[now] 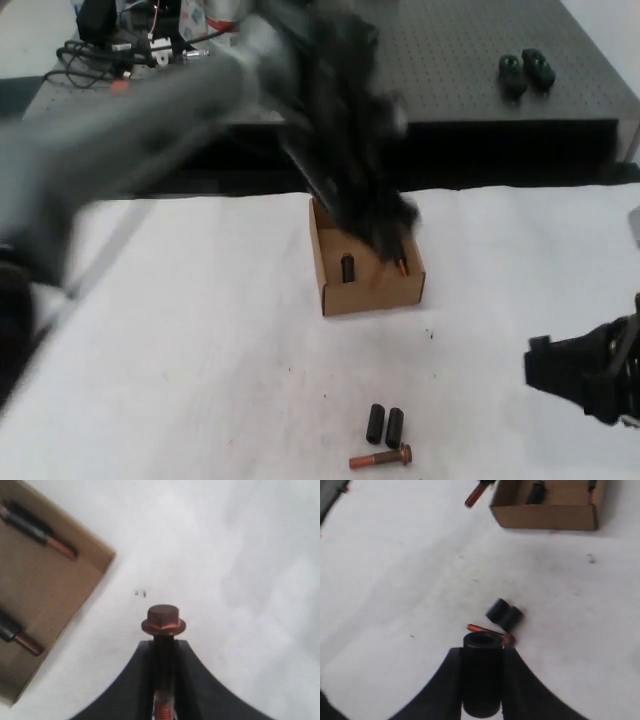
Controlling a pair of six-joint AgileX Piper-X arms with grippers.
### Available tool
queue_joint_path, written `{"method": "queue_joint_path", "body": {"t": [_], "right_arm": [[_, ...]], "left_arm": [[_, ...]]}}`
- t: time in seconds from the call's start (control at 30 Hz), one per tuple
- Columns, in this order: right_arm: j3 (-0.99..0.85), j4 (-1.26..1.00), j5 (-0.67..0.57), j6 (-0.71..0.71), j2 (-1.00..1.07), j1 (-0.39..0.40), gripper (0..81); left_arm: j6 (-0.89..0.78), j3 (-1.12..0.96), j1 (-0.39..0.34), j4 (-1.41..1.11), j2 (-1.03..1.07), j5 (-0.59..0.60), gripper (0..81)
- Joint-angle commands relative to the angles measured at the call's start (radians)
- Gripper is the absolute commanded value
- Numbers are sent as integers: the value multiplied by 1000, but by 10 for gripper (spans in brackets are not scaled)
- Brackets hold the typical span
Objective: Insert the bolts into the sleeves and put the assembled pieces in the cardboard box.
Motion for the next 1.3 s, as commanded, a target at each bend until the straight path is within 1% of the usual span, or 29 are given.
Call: {"method": "queue_joint_path", "body": {"t": [0.0,0.07,0.17,0.23,0.33,0.4,0.47,0.57,0.67,0.9,1.2,1.27], "right_arm": [[96,-216,-243,217,-54,59,16],[129,-345,-254,283,-54,112,16],[156,-542,-254,392,-42,209,16],[157,-653,-250,446,-16,274,16],[155,-768,-250,486,43,349,16],[155,-837,-250,500,91,389,16],[148,-878,-250,527,136,414,16],[130,-907,-246,528,180,428,16],[111,-934,-222,520,201,428,16],[63,-935,-198,498,223,423,16],[51,-935,-157,498,220,423,16],[51,-935,-157,498,216,423,16]], "left_arm": [[-130,199,53,-223,-211,161,6],[-203,336,59,-382,-326,215,6],[-357,578,59,-685,-464,231,6],[-521,726,59,-940,-538,252,6],[-776,891,59,-1332,-607,268,6],[-885,962,59,-1515,-632,267,6],[-951,1009,59,-1620,-642,276,6],[-980,1027,59,-1658,-643,307,6],[-983,1027,59,-1655,-643,370,6],[-978,1027,59,-1655,-643,450,6],[-961,1028,59,-1655,-643,460,6],[-948,1028,59,-1655,-643,440,6]]}}
